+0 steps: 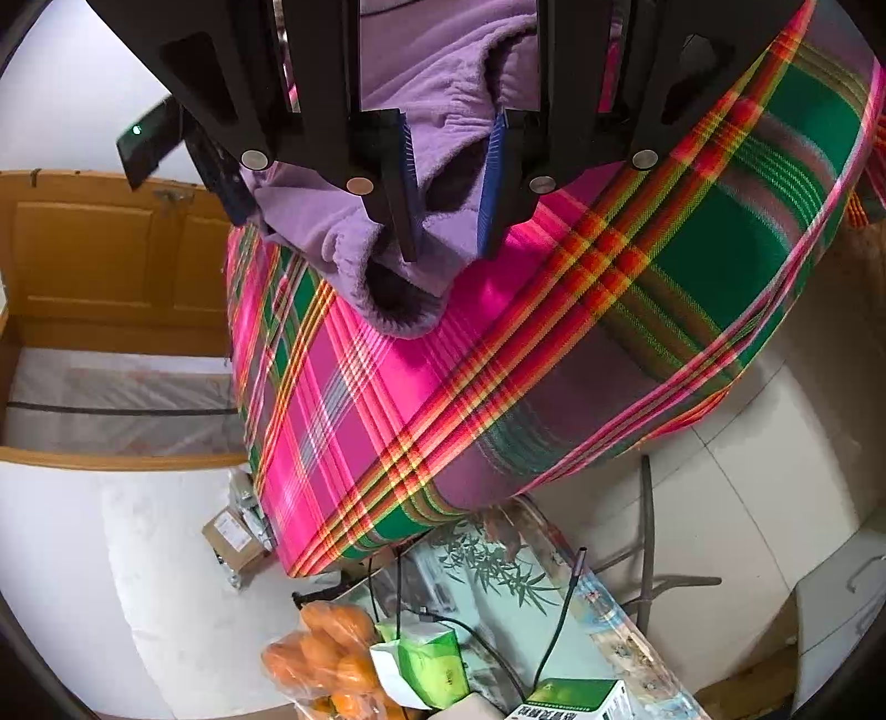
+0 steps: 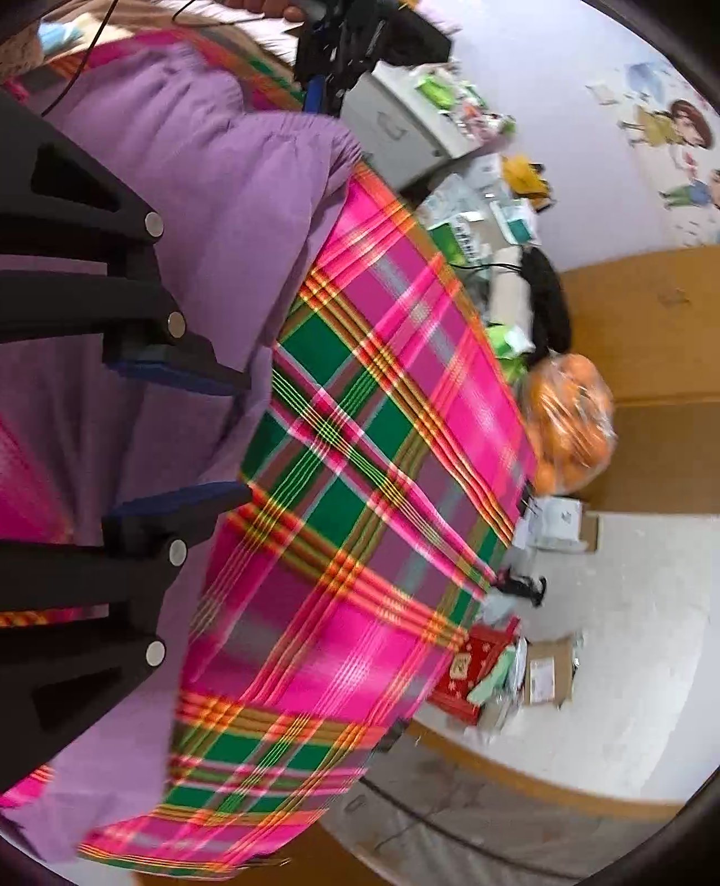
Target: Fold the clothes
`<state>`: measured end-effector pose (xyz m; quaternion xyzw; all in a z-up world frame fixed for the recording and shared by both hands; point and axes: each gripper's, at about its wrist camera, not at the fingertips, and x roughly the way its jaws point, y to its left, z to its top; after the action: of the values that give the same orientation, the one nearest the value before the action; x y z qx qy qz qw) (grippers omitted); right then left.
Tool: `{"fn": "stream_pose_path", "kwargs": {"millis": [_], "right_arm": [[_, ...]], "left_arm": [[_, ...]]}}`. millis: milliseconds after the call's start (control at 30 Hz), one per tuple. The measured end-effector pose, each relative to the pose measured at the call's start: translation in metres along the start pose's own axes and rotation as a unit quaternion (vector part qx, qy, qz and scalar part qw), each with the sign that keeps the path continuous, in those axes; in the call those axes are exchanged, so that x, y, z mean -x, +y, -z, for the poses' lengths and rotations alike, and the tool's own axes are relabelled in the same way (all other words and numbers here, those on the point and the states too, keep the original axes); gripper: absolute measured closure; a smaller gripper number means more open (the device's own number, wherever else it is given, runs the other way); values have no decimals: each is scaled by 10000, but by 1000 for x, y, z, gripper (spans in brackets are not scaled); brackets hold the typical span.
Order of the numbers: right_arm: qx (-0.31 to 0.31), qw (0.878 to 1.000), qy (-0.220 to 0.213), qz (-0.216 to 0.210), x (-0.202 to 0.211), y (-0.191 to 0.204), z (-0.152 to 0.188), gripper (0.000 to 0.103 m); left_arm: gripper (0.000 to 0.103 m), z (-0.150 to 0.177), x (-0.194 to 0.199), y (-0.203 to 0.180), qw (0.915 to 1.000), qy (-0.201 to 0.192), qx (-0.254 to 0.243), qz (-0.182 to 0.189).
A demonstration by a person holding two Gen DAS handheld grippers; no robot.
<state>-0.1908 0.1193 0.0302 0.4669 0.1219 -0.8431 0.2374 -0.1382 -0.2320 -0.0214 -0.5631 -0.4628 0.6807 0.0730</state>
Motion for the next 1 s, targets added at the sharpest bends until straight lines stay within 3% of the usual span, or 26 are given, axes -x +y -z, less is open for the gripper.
{"fn": "stream_pose_path", "kwargs": {"millis": [367,400,467,567,767,1000], "right_arm": [[175,9987,431,-207,-33,2,3,70],[162,9986,440,-253,-33,2,3,74],[198,9988,379,-231,-31,2,3,100],[161,9997,120,-135,-22,1,1,101],[-226,9956,-843,329,12,-11,-17,101],[-391,9946,-489,825,-11,-22,-19,101]], "left_arm": [[83,-9,-13,-5,9999,134,18,49],[84,-9,-13,-5,9999,137,17,58],[83,-11,-15,-6,9999,142,22,81],[83,-13,-16,-6,9998,127,71,166],[83,-20,-15,-13,9990,42,3,448],[83,-24,-25,-20,9965,106,89,824]]}}
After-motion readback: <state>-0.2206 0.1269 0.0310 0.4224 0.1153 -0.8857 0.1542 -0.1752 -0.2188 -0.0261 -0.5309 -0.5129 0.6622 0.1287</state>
